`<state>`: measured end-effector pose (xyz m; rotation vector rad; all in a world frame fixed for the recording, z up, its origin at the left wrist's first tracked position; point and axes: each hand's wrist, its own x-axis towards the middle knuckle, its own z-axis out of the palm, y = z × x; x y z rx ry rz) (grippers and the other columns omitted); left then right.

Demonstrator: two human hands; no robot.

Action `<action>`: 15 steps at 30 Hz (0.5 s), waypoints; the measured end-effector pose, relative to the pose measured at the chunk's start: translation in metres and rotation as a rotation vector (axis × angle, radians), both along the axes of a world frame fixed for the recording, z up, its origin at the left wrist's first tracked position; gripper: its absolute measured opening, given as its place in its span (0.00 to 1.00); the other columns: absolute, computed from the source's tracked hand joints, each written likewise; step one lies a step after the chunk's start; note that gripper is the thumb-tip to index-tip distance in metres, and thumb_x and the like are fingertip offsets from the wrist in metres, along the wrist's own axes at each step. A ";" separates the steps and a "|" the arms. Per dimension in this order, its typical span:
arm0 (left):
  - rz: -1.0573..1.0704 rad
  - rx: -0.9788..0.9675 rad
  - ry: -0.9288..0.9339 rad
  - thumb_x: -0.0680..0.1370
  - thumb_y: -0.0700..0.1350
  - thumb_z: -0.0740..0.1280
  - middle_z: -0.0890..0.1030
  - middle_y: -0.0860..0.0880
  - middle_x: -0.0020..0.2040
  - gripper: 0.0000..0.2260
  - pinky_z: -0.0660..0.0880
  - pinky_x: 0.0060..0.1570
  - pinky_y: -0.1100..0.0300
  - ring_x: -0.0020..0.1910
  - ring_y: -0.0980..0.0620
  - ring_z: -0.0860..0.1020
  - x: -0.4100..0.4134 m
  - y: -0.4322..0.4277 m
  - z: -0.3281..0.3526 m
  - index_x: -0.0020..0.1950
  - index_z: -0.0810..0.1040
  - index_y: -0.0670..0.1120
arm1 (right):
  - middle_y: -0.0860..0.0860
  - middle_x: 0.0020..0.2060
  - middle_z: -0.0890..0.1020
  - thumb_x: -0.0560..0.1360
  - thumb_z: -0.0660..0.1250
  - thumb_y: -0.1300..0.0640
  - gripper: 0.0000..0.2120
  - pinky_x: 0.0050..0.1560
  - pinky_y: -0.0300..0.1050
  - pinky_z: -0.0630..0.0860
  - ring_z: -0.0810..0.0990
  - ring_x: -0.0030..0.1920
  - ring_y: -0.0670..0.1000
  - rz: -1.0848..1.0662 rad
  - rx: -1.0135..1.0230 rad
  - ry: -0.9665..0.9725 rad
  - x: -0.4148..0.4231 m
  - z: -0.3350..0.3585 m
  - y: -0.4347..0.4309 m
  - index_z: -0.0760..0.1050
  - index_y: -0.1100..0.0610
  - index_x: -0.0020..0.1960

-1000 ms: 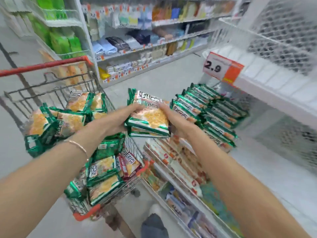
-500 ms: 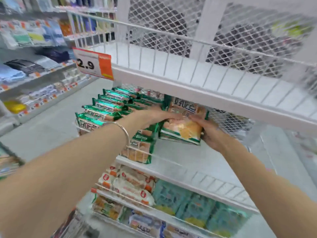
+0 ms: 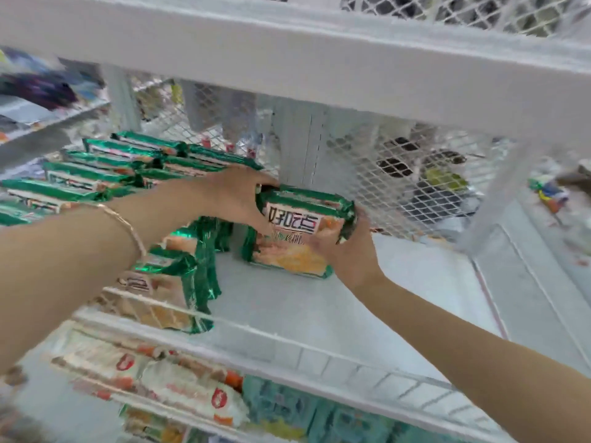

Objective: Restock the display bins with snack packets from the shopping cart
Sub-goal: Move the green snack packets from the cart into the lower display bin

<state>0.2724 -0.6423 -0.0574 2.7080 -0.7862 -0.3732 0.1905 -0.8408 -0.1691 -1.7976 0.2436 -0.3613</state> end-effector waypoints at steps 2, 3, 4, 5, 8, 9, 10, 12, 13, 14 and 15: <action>-0.053 0.076 -0.052 0.67 0.52 0.81 0.75 0.50 0.69 0.41 0.66 0.61 0.57 0.60 0.50 0.73 0.006 0.000 0.003 0.77 0.66 0.55 | 0.39 0.53 0.80 0.69 0.79 0.58 0.41 0.48 0.36 0.80 0.80 0.48 0.32 0.010 -0.025 -0.027 0.000 -0.006 0.000 0.58 0.47 0.74; -0.105 0.156 -0.080 0.66 0.53 0.81 0.72 0.50 0.73 0.45 0.65 0.65 0.55 0.66 0.48 0.71 0.010 -0.002 0.003 0.78 0.63 0.54 | 0.39 0.54 0.80 0.70 0.79 0.58 0.41 0.52 0.41 0.82 0.79 0.50 0.32 0.009 -0.015 -0.047 -0.001 -0.009 0.002 0.58 0.45 0.73; -0.150 0.262 -0.126 0.65 0.56 0.81 0.68 0.49 0.76 0.49 0.62 0.70 0.52 0.71 0.47 0.68 0.015 -0.004 0.001 0.80 0.58 0.54 | 0.39 0.56 0.80 0.69 0.79 0.58 0.42 0.56 0.46 0.81 0.79 0.53 0.32 0.008 -0.001 -0.062 0.000 -0.012 0.003 0.58 0.44 0.73; -0.177 0.376 -0.182 0.63 0.60 0.81 0.63 0.48 0.78 0.54 0.59 0.73 0.50 0.75 0.46 0.64 0.020 -0.008 -0.005 0.81 0.53 0.54 | 0.40 0.58 0.80 0.67 0.80 0.60 0.43 0.60 0.50 0.80 0.79 0.56 0.35 0.024 0.015 -0.078 0.002 -0.015 0.005 0.58 0.44 0.72; -0.205 0.568 -0.336 0.62 0.66 0.78 0.58 0.46 0.79 0.59 0.54 0.75 0.46 0.77 0.44 0.59 0.035 -0.020 -0.021 0.81 0.47 0.52 | 0.46 0.62 0.79 0.61 0.83 0.64 0.49 0.64 0.57 0.77 0.78 0.64 0.46 0.084 0.005 -0.125 0.014 -0.022 0.007 0.59 0.48 0.73; -0.222 0.597 -0.396 0.62 0.67 0.77 0.60 0.46 0.79 0.57 0.54 0.75 0.46 0.76 0.45 0.60 0.041 -0.024 -0.022 0.81 0.49 0.51 | 0.46 0.63 0.78 0.61 0.84 0.64 0.50 0.64 0.57 0.77 0.78 0.64 0.46 0.093 -0.003 -0.127 0.020 -0.023 0.006 0.59 0.47 0.73; -0.236 0.620 -0.457 0.62 0.68 0.77 0.60 0.45 0.78 0.56 0.54 0.75 0.46 0.76 0.45 0.59 0.045 -0.027 -0.021 0.81 0.52 0.50 | 0.45 0.62 0.78 0.61 0.84 0.63 0.51 0.64 0.56 0.77 0.78 0.64 0.45 0.098 -0.007 -0.124 0.024 -0.023 0.004 0.58 0.46 0.74; -0.251 0.644 -0.540 0.64 0.68 0.76 0.58 0.44 0.79 0.54 0.54 0.76 0.45 0.77 0.44 0.58 0.053 -0.029 -0.020 0.80 0.54 0.48 | 0.42 0.61 0.79 0.62 0.84 0.61 0.52 0.64 0.54 0.77 0.79 0.62 0.42 0.093 -0.021 -0.124 0.036 -0.023 0.003 0.56 0.47 0.75; -0.243 0.653 -0.561 0.65 0.68 0.75 0.58 0.44 0.79 0.53 0.55 0.77 0.45 0.77 0.44 0.58 0.056 -0.029 -0.020 0.80 0.54 0.47 | 0.40 0.60 0.80 0.62 0.84 0.60 0.52 0.63 0.51 0.78 0.79 0.61 0.40 0.091 -0.030 -0.131 0.041 -0.024 0.004 0.56 0.46 0.75; -0.229 0.662 -0.571 0.65 0.67 0.75 0.57 0.43 0.79 0.53 0.55 0.76 0.44 0.77 0.44 0.58 0.058 -0.027 -0.021 0.80 0.54 0.46 | 0.39 0.60 0.80 0.63 0.84 0.58 0.52 0.63 0.48 0.78 0.79 0.60 0.39 0.091 -0.041 -0.132 0.046 -0.025 0.007 0.55 0.44 0.75; -0.218 0.673 -0.580 0.66 0.67 0.75 0.57 0.43 0.79 0.53 0.56 0.76 0.44 0.78 0.44 0.57 0.060 -0.025 -0.022 0.80 0.52 0.45 | 0.37 0.61 0.79 0.63 0.84 0.56 0.53 0.62 0.44 0.77 0.78 0.60 0.37 0.095 -0.049 -0.130 0.050 -0.028 0.012 0.53 0.41 0.75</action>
